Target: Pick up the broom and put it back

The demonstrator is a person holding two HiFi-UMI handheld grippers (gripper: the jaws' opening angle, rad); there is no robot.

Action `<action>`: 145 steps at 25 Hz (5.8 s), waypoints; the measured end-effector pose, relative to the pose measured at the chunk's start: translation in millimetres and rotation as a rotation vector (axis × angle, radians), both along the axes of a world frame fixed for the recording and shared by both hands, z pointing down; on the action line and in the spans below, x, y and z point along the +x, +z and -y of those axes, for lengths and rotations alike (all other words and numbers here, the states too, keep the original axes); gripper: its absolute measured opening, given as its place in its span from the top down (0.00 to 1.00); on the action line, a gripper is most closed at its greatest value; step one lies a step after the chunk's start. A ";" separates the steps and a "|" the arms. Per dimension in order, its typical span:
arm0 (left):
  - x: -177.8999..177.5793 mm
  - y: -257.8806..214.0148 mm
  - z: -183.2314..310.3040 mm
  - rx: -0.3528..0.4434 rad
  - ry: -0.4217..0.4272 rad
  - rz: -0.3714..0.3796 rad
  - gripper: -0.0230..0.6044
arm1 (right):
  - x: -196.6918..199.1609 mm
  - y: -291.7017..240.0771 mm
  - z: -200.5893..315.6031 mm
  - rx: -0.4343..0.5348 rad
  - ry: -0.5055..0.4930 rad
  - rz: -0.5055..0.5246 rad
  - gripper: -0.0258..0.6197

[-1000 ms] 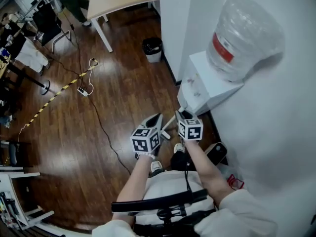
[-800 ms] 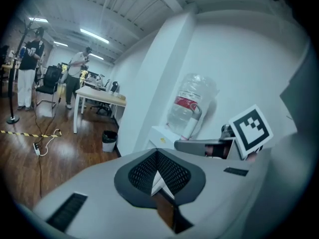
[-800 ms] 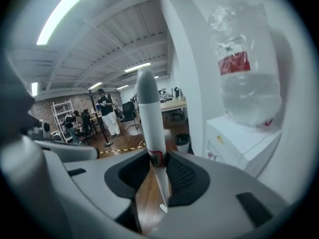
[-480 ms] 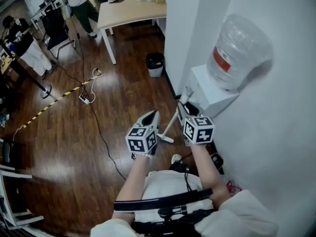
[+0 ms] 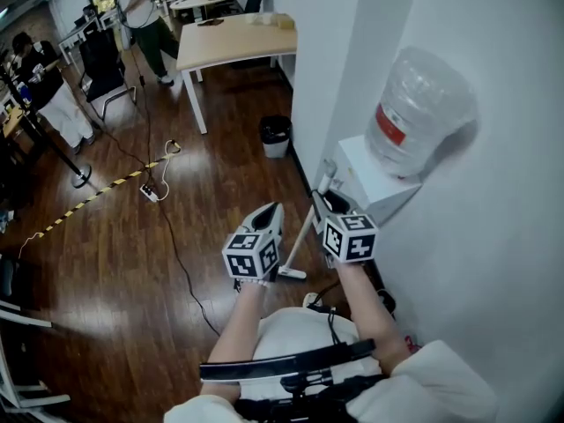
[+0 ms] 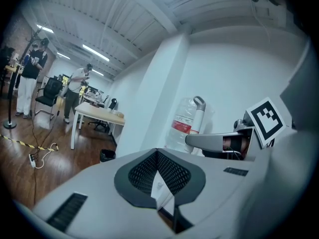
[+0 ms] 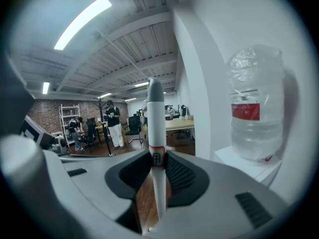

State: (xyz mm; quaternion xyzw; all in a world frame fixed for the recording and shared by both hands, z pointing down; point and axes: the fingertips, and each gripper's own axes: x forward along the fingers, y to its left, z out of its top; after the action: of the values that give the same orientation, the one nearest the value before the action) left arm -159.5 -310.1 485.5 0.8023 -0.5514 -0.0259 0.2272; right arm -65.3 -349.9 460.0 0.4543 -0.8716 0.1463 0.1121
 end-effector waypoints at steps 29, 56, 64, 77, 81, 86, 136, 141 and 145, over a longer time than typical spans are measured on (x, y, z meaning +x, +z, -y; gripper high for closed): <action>-0.6 69.4 -20.4 -0.175 -0.013 0.007 0.97 | 39.5 177.4 12.7 -0.304 0.152 -0.010 0.76; 57.5 102.6 48.3 -0.259 0.039 0.056 0.97 | 165.8 319.8 129.1 -0.481 0.417 0.019 0.76; 58.5 103.6 58.0 -0.268 0.030 0.055 0.97 | 180.4 323.8 140.9 -0.492 0.466 0.064 0.74; 63.0 100.8 49.7 -0.258 0.076 0.030 0.97 | 184.9 304.4 120.2 -0.471 0.492 0.062 0.63; 64.0 90.5 37.5 -0.229 0.107 0.021 0.97 | 188.7 278.2 90.3 -0.431 0.496 0.076 0.74; 67.1 66.2 12.3 -0.173 0.162 0.006 0.97 | 172.6 223.0 42.6 -0.353 0.456 0.096 0.95; 153.4 58.9 -372.4 -0.175 0.010 0.111 0.97 | 205.0 98.9 -354.0 -0.167 0.107 0.334 0.96; 143.5 43.0 -372.3 -0.129 0.049 0.069 0.97 | 179.9 78.7 -378.1 -0.117 0.093 0.243 0.96; 147.6 31.6 -366.8 -0.097 0.094 0.036 0.97 | 179.0 62.9 -384.0 -0.074 0.116 0.179 0.96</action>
State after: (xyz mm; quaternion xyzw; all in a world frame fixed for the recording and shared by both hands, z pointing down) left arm -11.9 56.7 517.1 0.8158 -0.5176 0.0260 0.2568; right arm 113.7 34.0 522.9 0.4846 -0.8444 0.2246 0.0419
